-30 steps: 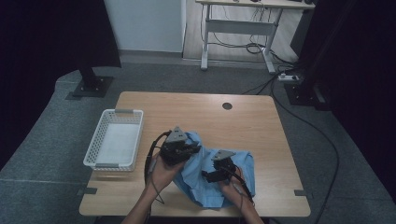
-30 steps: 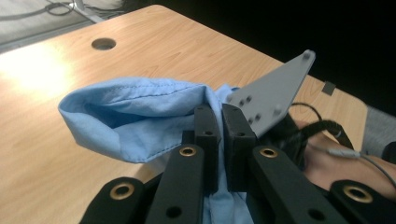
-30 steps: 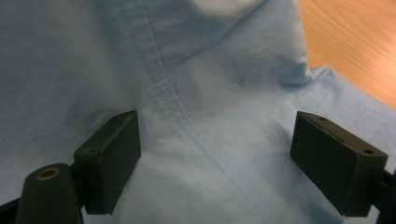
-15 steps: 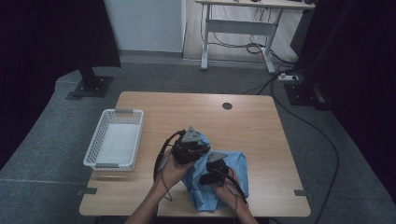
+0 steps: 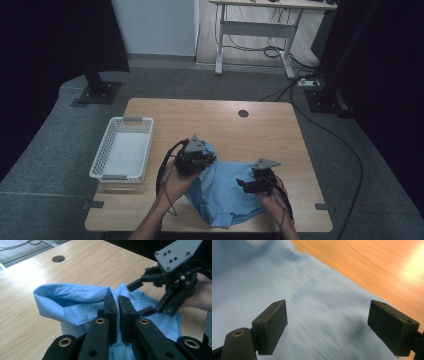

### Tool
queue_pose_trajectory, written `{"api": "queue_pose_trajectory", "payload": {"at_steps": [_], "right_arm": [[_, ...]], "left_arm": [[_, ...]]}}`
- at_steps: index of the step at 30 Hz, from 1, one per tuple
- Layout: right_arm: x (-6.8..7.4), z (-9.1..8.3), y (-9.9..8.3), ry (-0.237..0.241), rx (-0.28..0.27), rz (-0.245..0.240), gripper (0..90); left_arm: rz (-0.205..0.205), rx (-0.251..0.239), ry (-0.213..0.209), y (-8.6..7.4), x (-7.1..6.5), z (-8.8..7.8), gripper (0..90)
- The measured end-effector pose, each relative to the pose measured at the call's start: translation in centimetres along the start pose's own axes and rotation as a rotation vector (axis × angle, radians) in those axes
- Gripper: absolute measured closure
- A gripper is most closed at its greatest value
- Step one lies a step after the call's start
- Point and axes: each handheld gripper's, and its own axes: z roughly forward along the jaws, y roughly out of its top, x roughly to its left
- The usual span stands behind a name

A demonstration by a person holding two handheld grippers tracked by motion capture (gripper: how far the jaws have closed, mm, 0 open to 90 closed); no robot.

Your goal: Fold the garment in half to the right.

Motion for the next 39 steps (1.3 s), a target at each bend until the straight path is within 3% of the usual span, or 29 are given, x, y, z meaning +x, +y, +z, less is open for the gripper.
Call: {"api": "queue_pose_trajectory", "payload": {"at_steps": [5,7,8,15,21,24,27,29,32,35,39], "right_arm": [[-1.4,0.0,-2.0,-0.030,0.020,0.005,16.2],[-1.3,0.5,-2.3,-0.024,0.039,0.005,16.7],[-1.3,0.6,-2.4,-0.013,0.024,0.026,16.9],[0.3,2.1,-1.2,-0.007,0.015,0.014,20.7],[1.8,3.7,0.2,0.030,0.014,-0.008,20.1],[1.9,4.0,0.7,0.055,0.013,0.034,16.8],[1.7,2.8,1.2,0.041,0.001,0.005,17.0],[1.0,1.6,1.4,0.041,-0.024,0.019,17.5],[-0.3,0.0,1.3,-0.005,-0.034,0.025,17.7],[-1.7,-1.1,0.7,-0.033,-0.034,0.061,17.7],[-3.0,-2.1,-0.1,-0.065,-0.022,0.086,17.7]], "left_arm": [[0.013,0.015,0.000,0.5,-0.3,0.5,86.0],[0.033,0.029,0.004,0.8,-0.6,0.8,86.0],[0.038,0.034,0.006,0.9,-0.8,0.9,86.0],[0.044,0.074,0.007,1.9,-1.5,2.3,86.0],[0.051,0.130,0.010,2.0,-2.0,4.4,85.8],[0.052,0.171,0.015,1.8,-2.3,6.0,85.7],[0.059,0.206,0.008,1.4,-2.8,7.8,85.6],[0.054,0.226,-0.008,1.0,-3.0,9.1,85.6],[0.049,0.252,-0.026,0.5,-3.4,10.8,85.4],[0.043,0.262,-0.061,0.1,-3.7,12.1,83.6],[0.047,0.192,-0.084,0.3,-3.9,11.9,57.6]]}}
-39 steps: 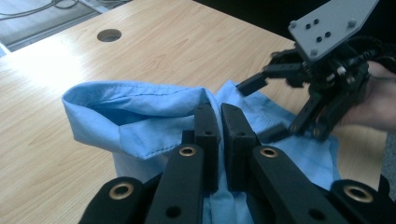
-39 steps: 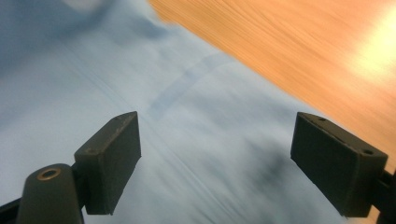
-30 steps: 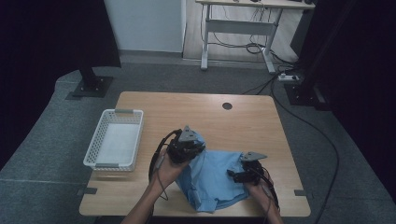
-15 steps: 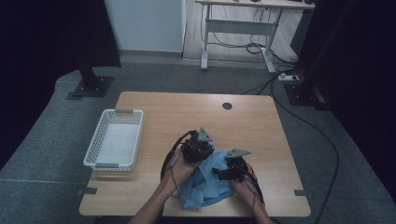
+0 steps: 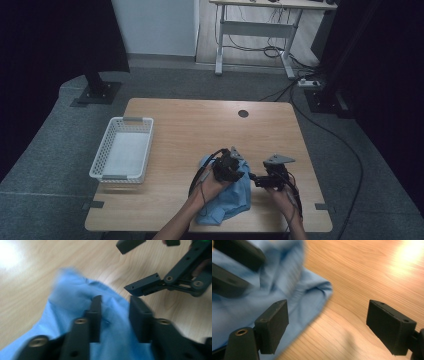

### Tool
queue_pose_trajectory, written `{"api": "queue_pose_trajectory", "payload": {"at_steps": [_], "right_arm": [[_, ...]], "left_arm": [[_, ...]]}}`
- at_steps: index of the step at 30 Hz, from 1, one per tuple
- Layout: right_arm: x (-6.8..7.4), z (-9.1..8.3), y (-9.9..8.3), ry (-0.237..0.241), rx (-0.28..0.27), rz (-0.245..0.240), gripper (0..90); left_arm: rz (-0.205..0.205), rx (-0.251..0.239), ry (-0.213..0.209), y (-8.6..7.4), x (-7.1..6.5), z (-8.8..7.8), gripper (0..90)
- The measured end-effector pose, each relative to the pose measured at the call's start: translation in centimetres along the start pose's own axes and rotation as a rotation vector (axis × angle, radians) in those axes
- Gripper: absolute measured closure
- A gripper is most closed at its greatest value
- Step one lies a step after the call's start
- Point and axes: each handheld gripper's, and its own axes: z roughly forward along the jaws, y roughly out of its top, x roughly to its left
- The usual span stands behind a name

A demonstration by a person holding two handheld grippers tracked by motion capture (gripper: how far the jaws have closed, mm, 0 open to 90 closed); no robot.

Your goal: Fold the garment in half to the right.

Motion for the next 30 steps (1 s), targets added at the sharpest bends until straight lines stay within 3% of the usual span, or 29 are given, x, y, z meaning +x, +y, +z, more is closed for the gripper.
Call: {"api": "queue_pose_trajectory", "payload": {"at_steps": [4,9,12,15,20,30], "right_arm": [[-1.0,-0.9,-0.4,-0.018,-0.005,0.019,17.7],[-1.7,-1.9,-0.4,-0.024,-0.022,0.027,17.5],[-2.0,-2.5,-0.4,-0.023,-0.034,0.027,17.4],[-2.1,-3.0,-0.6,-0.020,-0.039,0.022,17.2],[-2.2,-3.7,-1.2,-0.022,-0.037,0.010,16.7],[-2.4,-5.0,-2.8,-0.037,-0.032,-0.007,16.3]], "left_arm": [[-0.002,-0.072,-0.014,0.5,0.3,-1.9,41.1],[0.006,-0.142,-0.011,0.3,1.0,-4.4,33.7],[0.025,-0.159,-0.002,-0.4,1.5,-5.5,29.2],[0.031,-0.158,0.005,-1.6,2.1,-6.2,26.7],[-0.004,-0.165,0.003,-4.0,3.2,-7.2,24.4],[-0.061,-0.172,0.069,-9.2,5.0,-9.8,22.6]]}}
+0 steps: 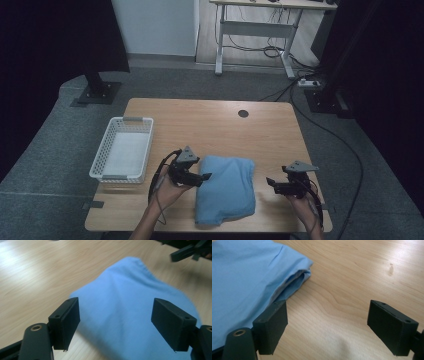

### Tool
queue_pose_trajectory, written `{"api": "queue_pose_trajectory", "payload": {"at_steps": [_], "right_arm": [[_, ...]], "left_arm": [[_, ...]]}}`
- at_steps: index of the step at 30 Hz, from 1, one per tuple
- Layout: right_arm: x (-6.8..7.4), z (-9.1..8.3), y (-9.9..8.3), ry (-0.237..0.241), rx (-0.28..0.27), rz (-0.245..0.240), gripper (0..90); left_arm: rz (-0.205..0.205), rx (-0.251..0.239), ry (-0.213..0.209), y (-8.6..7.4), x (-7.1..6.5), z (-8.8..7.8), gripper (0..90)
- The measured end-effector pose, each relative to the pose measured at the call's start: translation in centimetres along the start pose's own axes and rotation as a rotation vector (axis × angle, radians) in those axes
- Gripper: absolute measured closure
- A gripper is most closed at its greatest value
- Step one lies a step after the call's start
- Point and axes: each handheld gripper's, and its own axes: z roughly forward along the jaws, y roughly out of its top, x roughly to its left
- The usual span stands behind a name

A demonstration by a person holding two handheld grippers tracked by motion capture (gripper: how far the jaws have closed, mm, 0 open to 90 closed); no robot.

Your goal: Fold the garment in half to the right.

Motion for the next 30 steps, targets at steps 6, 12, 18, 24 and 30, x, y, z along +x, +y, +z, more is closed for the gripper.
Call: {"api": "queue_pose_trajectory", "payload": {"at_steps": [6,12,18,24,30], "right_arm": [[0.1,-0.4,-1.1,0.000,-0.001,-0.002,16.3],[0.9,-0.1,-2.2,0.014,0.011,-0.009,16.3],[1.4,0.7,-3.5,0.032,0.036,-0.017,16.3],[1.4,1.5,-4.5,0.029,0.077,-0.016,15.5],[1.4,1.5,-4.6,0.031,0.079,-0.013,14.0]], "left_arm": [[-0.037,0.023,0.048,-3.2,1.2,-1.3,22.7],[-0.064,0.052,0.082,-6.3,1.7,-1.2,21.9],[-0.048,0.123,0.115,-8.0,1.5,-0.3,21.4],[-0.011,0.130,0.128,-9.1,1.5,0.6,18.9],[-0.011,0.144,0.125,-9.1,1.5,0.6,12.5]]}}
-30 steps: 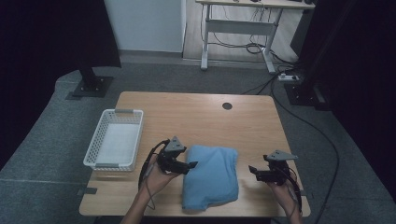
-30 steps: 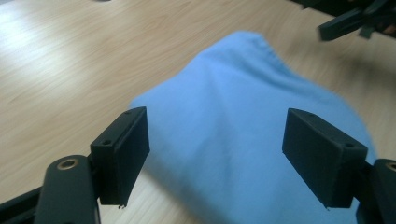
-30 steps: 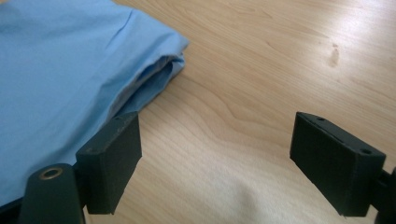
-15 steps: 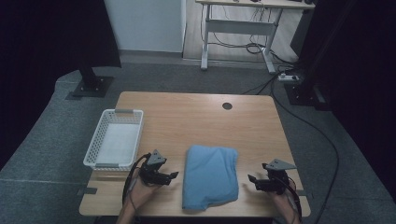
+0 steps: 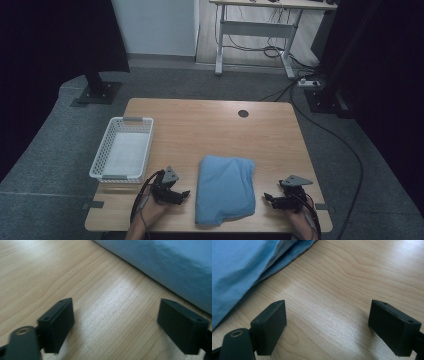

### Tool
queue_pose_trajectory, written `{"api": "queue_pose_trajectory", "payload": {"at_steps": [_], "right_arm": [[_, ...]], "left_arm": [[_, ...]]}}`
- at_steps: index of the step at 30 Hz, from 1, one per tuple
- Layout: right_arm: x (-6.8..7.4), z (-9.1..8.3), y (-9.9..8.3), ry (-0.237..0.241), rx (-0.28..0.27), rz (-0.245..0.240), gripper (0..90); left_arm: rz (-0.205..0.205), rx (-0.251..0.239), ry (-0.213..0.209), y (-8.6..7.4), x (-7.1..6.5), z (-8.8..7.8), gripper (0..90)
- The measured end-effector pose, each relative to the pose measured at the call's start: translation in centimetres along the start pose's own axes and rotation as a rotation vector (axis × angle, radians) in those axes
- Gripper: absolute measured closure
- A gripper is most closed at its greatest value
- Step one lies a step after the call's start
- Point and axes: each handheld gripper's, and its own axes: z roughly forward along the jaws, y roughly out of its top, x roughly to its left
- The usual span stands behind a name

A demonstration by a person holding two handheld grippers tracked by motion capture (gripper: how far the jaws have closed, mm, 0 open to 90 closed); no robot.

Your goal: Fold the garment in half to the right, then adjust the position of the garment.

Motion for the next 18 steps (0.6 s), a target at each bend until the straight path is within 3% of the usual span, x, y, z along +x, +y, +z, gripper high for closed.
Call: {"api": "queue_pose_trajectory", "payload": {"at_steps": [5,18], "right_arm": [[0.06,0.00,-0.02,0.000,0.002,-0.006,13.9],[-0.05,-0.11,-0.08,0.011,-0.002,0.004,14.5]], "left_arm": [[-0.021,0.004,0.024,-0.14,-0.09,-0.12,9.6],[-0.047,-0.005,0.049,-0.42,-0.20,-0.47,14.0]]}}
